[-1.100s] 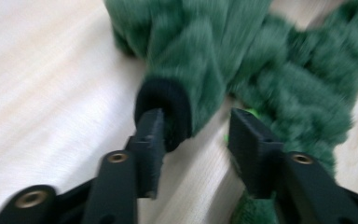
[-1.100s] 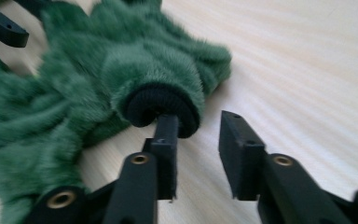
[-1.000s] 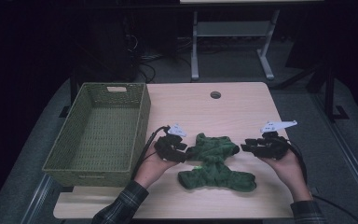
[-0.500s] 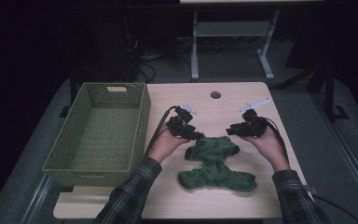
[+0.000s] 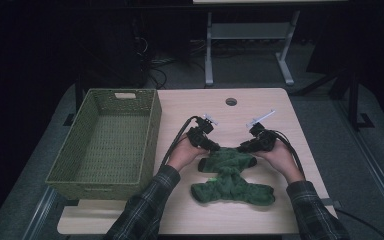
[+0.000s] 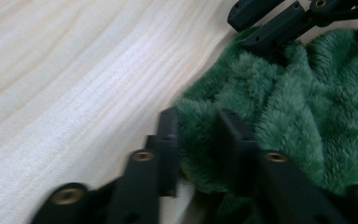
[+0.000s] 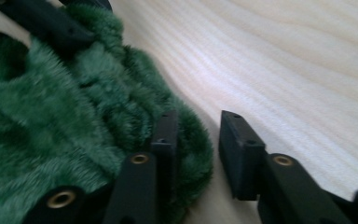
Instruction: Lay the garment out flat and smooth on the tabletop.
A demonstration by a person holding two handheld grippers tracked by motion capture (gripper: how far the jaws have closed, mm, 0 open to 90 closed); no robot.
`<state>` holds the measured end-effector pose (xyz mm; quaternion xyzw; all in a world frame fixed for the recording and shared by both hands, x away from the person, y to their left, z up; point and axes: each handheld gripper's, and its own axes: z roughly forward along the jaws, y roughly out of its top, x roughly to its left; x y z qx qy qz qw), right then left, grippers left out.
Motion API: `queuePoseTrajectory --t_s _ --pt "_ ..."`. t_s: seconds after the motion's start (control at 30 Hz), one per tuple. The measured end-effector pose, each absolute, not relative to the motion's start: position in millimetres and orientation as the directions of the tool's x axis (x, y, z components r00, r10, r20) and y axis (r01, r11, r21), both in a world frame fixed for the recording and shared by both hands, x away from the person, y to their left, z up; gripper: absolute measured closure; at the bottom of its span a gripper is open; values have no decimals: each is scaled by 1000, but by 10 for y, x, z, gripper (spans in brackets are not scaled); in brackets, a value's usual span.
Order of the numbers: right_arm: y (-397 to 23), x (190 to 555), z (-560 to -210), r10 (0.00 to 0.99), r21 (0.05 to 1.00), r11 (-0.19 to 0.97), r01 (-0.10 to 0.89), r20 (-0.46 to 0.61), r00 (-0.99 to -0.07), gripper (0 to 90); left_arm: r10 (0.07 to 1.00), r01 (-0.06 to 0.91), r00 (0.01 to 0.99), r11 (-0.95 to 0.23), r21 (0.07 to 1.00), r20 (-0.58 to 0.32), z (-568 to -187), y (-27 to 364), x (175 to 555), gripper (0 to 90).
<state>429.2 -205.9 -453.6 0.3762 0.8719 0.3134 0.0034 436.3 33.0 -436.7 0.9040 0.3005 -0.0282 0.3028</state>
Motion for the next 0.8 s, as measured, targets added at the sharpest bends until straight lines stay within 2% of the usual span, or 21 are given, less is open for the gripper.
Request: queuePoseTrajectory --t_s 0.03,0.17,0.3,0.43,0.53,0.67,0.8 --pt "-2035 4273 -4533 649 544 540 643 218 -729 813 522 553 823 -647 524 -224 -4370 324 4356 834" --pt "-2009 4237 -4502 641 533 570 626 189 -744 874 518 537 831 -656 530 -202 -4348 330 4325 863" --pt "-2060 4198 -4360 650 578 547 606 163 -742 879 517 519 837 -649 557 -177 -4245 377 4294 864" --pt "-2139 4124 -4147 668 652 491 578 145 -730 879 544 481 831 -602 637 -113 -4050 472 4256 863" --pt "-2219 4079 -4040 689 700 456 549 112 -716 879 556 456 828 -597 660 -69 -3992 510 4246 862" --pt "-2313 4073 -4013 713 721 426 547 104 -693 882 586 450 810 -593 667 -26 -4022 545 4267 865" --pt "-2298 4132 -4163 725 685 449 575 98 -682 883 601 462 799 -604 650 -10 -4160 543 4305 867"
